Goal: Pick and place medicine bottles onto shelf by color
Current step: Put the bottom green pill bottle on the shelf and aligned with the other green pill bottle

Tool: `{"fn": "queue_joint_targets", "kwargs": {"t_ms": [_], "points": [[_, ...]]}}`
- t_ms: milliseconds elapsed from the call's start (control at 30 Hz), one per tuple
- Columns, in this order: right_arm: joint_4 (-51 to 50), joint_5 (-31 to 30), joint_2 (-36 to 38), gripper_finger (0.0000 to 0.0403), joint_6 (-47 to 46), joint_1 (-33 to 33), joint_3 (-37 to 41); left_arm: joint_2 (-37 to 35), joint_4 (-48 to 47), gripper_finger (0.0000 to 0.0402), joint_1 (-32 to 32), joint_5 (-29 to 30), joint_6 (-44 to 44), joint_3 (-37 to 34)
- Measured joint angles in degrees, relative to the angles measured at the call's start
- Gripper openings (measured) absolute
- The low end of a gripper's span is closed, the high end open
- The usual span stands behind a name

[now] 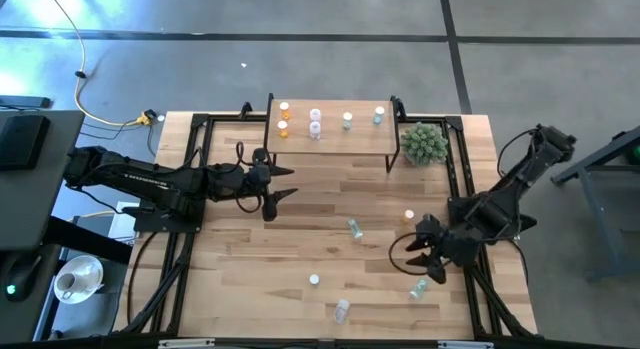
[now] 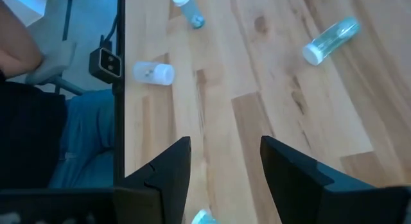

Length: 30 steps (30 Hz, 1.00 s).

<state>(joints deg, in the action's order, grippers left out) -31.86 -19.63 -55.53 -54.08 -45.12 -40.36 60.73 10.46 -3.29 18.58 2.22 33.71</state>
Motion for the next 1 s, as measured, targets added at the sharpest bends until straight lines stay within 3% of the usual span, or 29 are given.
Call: {"fn": "queue_joint_targets", "kwargs": {"t_ms": [200, 433, 833, 1000], "points": [[-1.5, -0.4, -2.8, 0.0177, -0.9, -1.2, -2.5, 0.0, 0.0, 0.0234, 0.0, 0.0, 1.7, 0.0], [-9.8, 0.6, -12.5, 0.0177, 8.6, -1.2, -12.6, 0.0, -0.7, 0.0234, 0.0, 0.0, 2.2, 0.0], [-15.9, 18.5, -28.7, 0.0177, 11.0, -1.3, -17.8, 0.6, -3.7, 0.0234, 0.0, 0.0, 4.3, 0.0], [-16.2, 20.5, -33.2, 0.0177, 11.1, -2.7, -17.8, 1.4, -3.5, 0.0234, 0.0, 0.0, 5.1, 0.0]]}}
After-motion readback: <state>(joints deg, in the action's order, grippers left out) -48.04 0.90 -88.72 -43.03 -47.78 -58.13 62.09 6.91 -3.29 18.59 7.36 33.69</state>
